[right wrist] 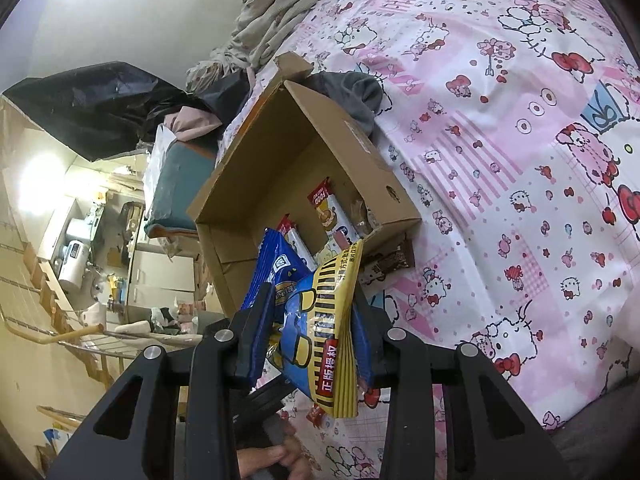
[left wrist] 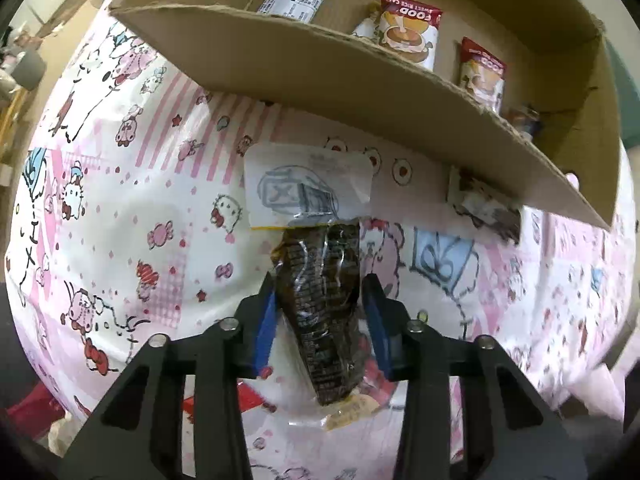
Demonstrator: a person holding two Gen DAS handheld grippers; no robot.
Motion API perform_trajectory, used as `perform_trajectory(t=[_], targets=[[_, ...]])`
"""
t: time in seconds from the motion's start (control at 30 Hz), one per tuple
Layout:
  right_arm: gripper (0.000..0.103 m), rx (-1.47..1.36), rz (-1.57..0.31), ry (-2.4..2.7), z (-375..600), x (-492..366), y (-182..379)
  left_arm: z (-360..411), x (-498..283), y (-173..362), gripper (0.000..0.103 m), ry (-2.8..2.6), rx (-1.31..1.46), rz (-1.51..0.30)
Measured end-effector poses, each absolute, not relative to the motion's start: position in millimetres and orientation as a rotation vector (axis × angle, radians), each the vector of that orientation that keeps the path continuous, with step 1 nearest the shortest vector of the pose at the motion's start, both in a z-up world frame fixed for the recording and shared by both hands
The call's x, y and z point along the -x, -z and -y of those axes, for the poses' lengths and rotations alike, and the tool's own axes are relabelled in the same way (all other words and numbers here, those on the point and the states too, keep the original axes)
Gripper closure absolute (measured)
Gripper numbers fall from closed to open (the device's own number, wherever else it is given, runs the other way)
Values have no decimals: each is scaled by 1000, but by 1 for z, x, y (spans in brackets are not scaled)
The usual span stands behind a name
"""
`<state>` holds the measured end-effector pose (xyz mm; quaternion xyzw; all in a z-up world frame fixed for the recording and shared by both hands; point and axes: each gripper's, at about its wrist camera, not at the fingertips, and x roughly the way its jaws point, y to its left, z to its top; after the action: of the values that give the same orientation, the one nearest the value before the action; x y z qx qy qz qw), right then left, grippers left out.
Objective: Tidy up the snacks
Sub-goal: 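Grasp the dark braised-meat packet with the left tool while the right tool holds the chip bag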
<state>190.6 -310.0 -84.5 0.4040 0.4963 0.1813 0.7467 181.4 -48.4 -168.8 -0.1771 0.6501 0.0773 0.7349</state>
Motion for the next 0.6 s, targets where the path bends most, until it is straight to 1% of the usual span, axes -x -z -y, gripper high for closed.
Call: perform_trajectory(t=[0.07, 0.1, 0.17, 0.3, 0.4, 0.47, 0.53, 0.6], targets=[[65, -886, -1087, -394, 310, -191, 85, 35, -174, 162, 84, -115, 405, -1405], [65, -883, -1087, -391, 310, -191, 85, 33, -172, 156, 90, -95, 402, -1392], [65, -877, -1090, -389, 309, -192, 85, 32, -172, 145, 92, -63, 389, -1378], [65, -863, -1100, -381, 306, -192, 86, 21, -171, 139, 92, -45, 386, -1401], [65, -856, -1107, -373, 304, -191, 87, 42, -174, 142, 92, -31, 373, -1424], [65, -849, -1113, -369, 303, -191, 88, 53, -182, 147, 88, -36, 362, -1454], [65, -842, -1118, -357, 305, -191, 90, 60, -171, 165, 82, -52, 347, -1493], [65, -843, -1121, -346, 307, -190, 92, 64, -174, 176, 82, -60, 381, -1510]])
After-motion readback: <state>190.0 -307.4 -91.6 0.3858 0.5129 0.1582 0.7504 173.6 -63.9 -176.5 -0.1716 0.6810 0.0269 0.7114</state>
